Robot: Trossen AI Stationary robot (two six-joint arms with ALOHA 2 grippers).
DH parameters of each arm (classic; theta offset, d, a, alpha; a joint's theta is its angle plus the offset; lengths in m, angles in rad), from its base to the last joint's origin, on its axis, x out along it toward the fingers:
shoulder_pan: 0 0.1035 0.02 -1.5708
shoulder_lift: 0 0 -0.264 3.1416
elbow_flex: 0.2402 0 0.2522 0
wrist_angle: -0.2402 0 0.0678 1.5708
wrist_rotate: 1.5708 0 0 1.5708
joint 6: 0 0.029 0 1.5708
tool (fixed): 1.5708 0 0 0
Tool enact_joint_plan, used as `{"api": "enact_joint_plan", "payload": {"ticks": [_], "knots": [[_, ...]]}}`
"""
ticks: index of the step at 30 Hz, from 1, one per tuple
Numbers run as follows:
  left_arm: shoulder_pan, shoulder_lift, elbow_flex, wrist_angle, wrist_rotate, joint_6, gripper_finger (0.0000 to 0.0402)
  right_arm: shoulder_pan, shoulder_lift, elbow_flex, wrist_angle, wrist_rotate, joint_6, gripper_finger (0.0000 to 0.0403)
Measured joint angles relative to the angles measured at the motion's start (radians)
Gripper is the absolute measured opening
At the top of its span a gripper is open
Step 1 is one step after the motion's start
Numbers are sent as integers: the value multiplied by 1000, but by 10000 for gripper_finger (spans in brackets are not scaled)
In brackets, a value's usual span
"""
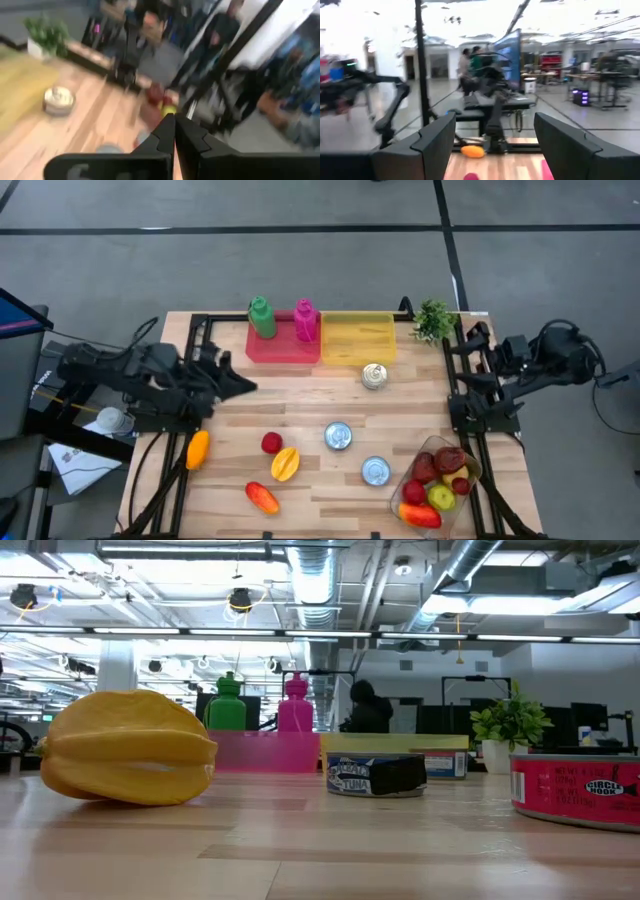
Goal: Pick & Place Food Item
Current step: Put the apple into the transparent bin
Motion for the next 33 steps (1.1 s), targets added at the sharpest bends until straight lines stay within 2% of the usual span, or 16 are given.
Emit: {"api": "enact_joint_plan", "payload": {"ticks": [3, 7, 13, 16, 25, 29, 33], "knots": [[-25, 94, 65, -73, 12, 14, 0, 0, -87, -106, 58, 17, 39, 265], [-41, 169, 67, -115, 18, -25, 0, 0, -206, -226, 109, 52, 122, 265], [-50, 266, 67, -350, 18, -129, 15, 0, -317, -342, 129, 109, 201, 265], [-68, 314, 67, -423, 17, -111, 46, 0, -314, -358, 101, 116, 203, 265], [-105, 445, 50, -427, 15, 19, 185, 1, -302, -354, 78, 103, 227, 265], [-105, 465, -23, -376, 19, 18, 232, 0, -302, -355, 76, 103, 235, 265], [-105, 462, -118, -298, 70, -13, 265, 0, -302, -355, 73, 104, 236, 265]]}}
